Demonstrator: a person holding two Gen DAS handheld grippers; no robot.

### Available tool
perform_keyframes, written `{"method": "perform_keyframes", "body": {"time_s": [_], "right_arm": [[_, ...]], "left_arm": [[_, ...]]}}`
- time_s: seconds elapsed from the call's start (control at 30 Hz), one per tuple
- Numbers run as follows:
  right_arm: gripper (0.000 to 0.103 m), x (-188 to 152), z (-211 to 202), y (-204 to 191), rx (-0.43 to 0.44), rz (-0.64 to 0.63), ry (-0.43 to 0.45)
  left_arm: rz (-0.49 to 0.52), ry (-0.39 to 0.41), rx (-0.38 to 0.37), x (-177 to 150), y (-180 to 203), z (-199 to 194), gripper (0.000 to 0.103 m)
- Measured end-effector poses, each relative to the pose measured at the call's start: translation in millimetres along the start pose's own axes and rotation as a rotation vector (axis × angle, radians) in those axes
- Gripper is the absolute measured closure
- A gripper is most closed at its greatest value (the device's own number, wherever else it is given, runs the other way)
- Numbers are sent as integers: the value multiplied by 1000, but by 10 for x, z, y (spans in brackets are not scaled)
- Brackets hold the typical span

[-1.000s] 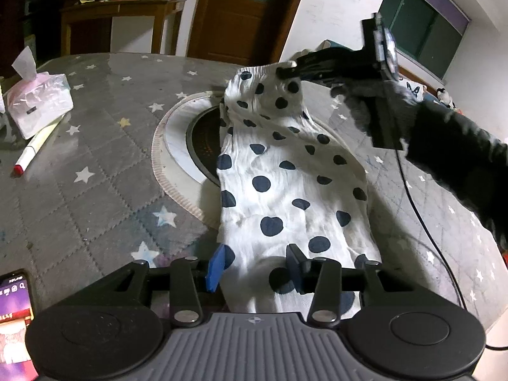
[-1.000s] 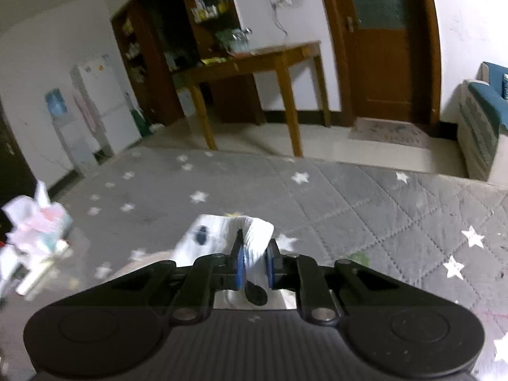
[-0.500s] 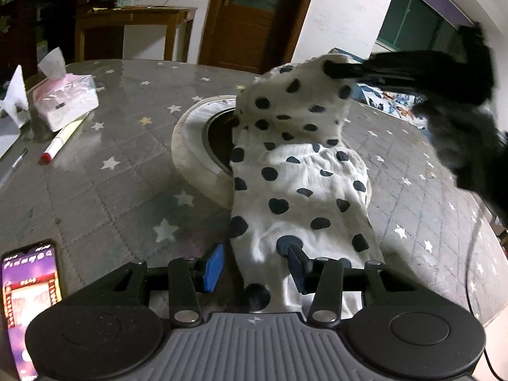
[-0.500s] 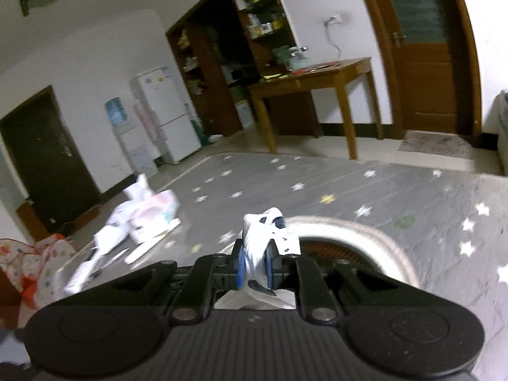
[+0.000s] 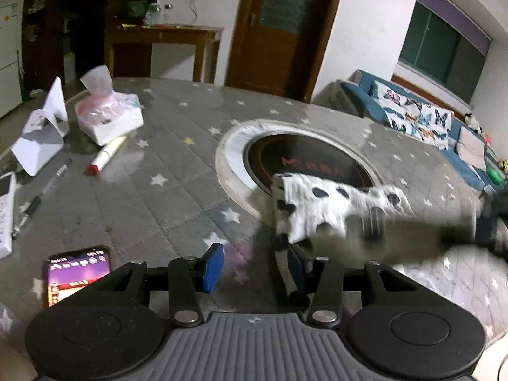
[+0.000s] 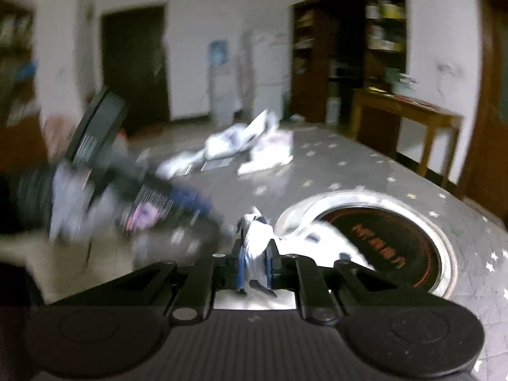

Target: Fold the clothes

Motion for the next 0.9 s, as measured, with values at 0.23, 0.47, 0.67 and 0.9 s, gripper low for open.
{"method": "perform_keyframes", "body": {"time_s": [0.23, 0.47, 0.67, 0.9], "right_arm": [[82, -400, 144, -399, 65, -45, -143], [73, -223, -5, -240, 32, 77, -54], [73, -149, 226, -49, -4, 176, -5], [73, -376, 430, -173, 54, 195, -60]], "left_arm": [[10, 45, -7, 90, 16, -121, 55], [31, 100, -62, 249, 200, -207, 55], [79, 109, -150, 280, 506, -204, 57], [114, 26, -255, 32, 760, -52, 68]]}}
Point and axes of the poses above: each gripper's, at about its wrist camera, not at the fingertips, and z roughly the way its jaws point, y to its right, x to its top, the point moved 6 cm from there along z, roughly the way its jaws point, and after that the axes turned 12 degrees about x, right-handed, at the moved point
